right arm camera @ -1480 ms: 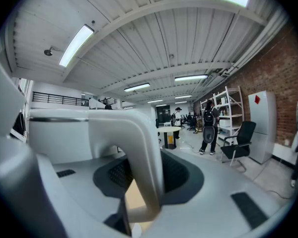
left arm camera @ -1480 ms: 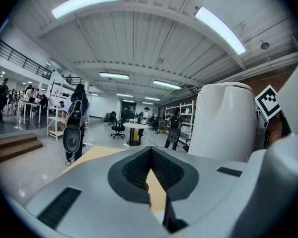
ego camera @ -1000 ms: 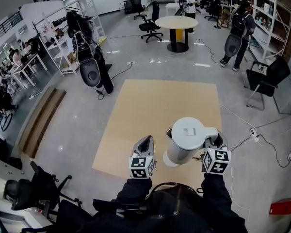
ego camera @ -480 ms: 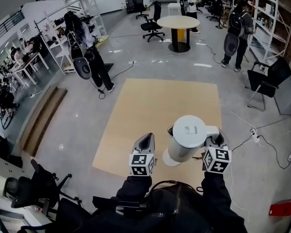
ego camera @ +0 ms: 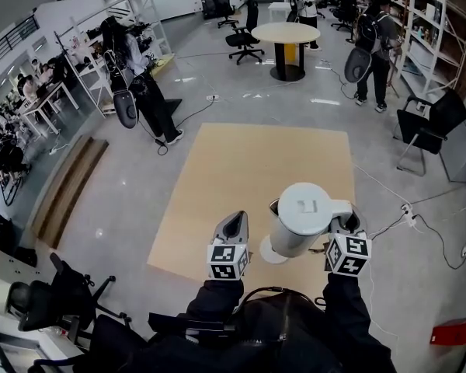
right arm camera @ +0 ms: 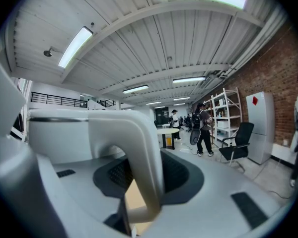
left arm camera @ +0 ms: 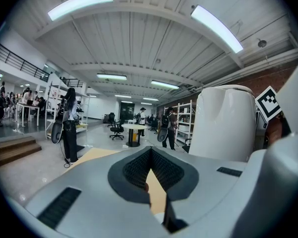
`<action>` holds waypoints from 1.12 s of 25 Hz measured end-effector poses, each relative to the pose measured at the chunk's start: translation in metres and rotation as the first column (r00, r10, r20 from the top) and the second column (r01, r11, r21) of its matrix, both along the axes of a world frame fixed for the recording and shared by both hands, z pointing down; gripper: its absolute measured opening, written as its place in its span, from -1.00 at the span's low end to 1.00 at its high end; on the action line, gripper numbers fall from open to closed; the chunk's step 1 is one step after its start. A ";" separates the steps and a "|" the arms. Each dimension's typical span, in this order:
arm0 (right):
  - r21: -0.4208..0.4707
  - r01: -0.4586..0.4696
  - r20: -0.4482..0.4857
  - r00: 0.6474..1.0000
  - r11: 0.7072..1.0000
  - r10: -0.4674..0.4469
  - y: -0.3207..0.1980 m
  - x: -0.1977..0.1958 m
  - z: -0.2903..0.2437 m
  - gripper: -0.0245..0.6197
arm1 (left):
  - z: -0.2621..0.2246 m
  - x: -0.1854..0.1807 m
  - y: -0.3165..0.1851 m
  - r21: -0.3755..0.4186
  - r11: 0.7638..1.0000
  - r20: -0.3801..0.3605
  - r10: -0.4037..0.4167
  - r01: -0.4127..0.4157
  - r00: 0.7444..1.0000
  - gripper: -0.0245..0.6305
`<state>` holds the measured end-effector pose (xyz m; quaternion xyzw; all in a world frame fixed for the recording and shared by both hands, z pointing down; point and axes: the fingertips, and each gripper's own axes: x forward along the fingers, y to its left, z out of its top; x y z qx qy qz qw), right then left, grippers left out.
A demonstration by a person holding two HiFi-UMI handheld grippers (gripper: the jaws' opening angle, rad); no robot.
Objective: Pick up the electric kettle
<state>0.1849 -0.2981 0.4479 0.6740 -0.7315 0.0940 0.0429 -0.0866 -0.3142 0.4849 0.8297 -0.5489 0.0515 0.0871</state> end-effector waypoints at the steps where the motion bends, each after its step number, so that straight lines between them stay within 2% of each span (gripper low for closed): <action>1: 0.001 0.001 -0.001 1.000 1.000 -0.001 0.000 0.000 0.000 -0.50 | 0.000 0.000 0.000 0.001 1.000 0.000 0.000 0.000 1.000 -0.93; 28: 0.001 0.006 -0.010 1.000 1.000 -0.006 0.002 -0.001 0.003 -0.50 | 0.000 0.004 0.000 0.002 1.000 -0.005 0.007 -0.007 1.000 -0.93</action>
